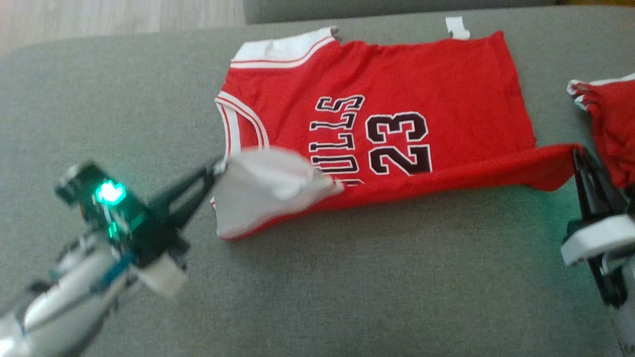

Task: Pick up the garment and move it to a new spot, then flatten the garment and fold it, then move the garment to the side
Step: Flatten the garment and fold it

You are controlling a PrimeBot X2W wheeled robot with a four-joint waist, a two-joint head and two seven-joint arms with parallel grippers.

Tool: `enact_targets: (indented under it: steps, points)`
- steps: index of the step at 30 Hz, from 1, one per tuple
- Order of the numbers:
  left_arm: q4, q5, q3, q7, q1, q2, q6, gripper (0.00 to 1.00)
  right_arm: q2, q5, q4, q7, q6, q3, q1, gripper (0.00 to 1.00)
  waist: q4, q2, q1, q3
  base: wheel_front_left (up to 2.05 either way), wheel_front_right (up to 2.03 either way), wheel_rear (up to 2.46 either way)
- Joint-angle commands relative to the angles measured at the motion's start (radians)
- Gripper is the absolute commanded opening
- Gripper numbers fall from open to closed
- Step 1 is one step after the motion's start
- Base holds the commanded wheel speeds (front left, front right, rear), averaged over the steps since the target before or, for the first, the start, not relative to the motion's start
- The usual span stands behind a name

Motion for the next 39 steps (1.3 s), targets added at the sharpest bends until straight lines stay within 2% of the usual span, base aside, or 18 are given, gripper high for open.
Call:
enact_targets:
  steps: [1, 6, 10, 11, 12, 13, 14, 16, 20, 25, 30, 36, 39]
  points:
    - [0.020, 0.019, 0.060, -0.003, -0.111, 0.020, -0.018, 0.00, -0.029, 0.006, -0.010, -0.006, -0.001, 0.019, -0.049, 0.00, -0.004, -0.0001, -0.0002, 0.035, 0.00, 0.00, 0.00]
    - [0.142, 0.080, 0.053, -0.004, -0.293, -0.030, -0.063, 0.00, -0.028, 0.005, 0.036, -0.006, -0.001, 0.045, -0.148, 0.00, -0.011, -0.0001, -0.0002, 0.089, 0.00, 0.00, 0.00]
    - [0.248, 0.124, 0.042, -0.004, -0.404, -0.070, -0.076, 0.00, -0.025, 0.011, 0.072, -0.006, -0.001, 0.071, -0.217, 0.00, -0.018, -0.0001, -0.0002, 0.128, 0.00, 0.00, 0.00]
    - [0.277, 0.128, 0.042, -0.004, -0.422, -0.083, -0.074, 0.04, -0.022, 0.012, 0.082, -0.006, -0.001, 0.077, -0.230, 0.00, -0.020, -0.0001, -0.0002, 0.134, 0.00, 0.00, 0.00]
    - [0.305, 0.129, 0.043, -0.004, -0.436, -0.097, -0.070, 0.80, -0.019, 0.013, 0.092, -0.006, -0.001, 0.083, -0.242, 0.15, -0.022, -0.0001, -0.0002, 0.139, 0.00, 0.00, 0.00]
    - [0.328, 0.130, 0.045, -0.005, -0.447, -0.110, -0.063, 1.00, -0.014, 0.016, 0.100, -0.006, -0.001, 0.086, -0.253, 0.77, -0.024, -0.0001, -0.0002, 0.144, 0.00, 0.00, 0.00]
    - [0.341, 0.127, 0.050, -0.005, -0.453, -0.123, -0.054, 1.00, -0.011, 0.017, 0.107, -0.006, -0.001, 0.085, -0.263, 1.00, -0.025, -0.0001, -0.0002, 0.147, 0.00, 0.00, 0.00]
    - [0.350, 0.120, 0.057, -0.005, -0.451, -0.135, -0.043, 1.00, -0.007, 0.017, 0.110, -0.006, -0.001, 0.084, -0.270, 1.00, -0.026, -0.0001, -0.0002, 0.149, 0.00, 0.00, 0.00]
    - [0.372, 0.070, 0.091, -0.005, -0.380, -0.172, 0.010, 1.00, 0.012, 0.019, 0.105, -0.006, -0.001, 0.079, -0.269, 1.00, -0.028, -0.0001, -0.0002, 0.139, 0.00, 0.00, 0.00]
    - [0.352, -0.057, 0.158, -0.005, -0.195, -0.236, 0.082, 1.00, 0.032, 0.018, 0.086, -0.006, -0.001, 0.049, -0.220, 1.00, -0.021, -0.0001, -0.0002, 0.103, 0.00, 0.00, 0.00]
    - [0.351, -0.173, 0.182, 0.007, -0.018, -0.307, 0.112, 1.00, 0.056, 0.014, 0.079, -0.006, -0.001, 0.032, -0.167, 1.00, -0.019, -0.0001, -0.0002, 0.069, 0.00, 0.00, 0.00]
    - [0.399, -0.215, 0.196, 0.064, 0.057, -0.334, 0.181, 1.00, 0.077, 0.013, 0.083, -0.006, -0.001, 0.040, -0.146, 1.00, -0.028, -0.0001, -0.0002, 0.050, 0.00, 0.00, 0.00]
    - [0.421, -0.238, 0.201, 0.103, 0.070, -0.347, 0.195, 1.00, 0.081, 0.014, 0.087, -0.006, -0.001, 0.041, -0.143, 1.00, -0.031, -0.0001, -0.0002, 0.045, 0.00, 0.00, 0.00]
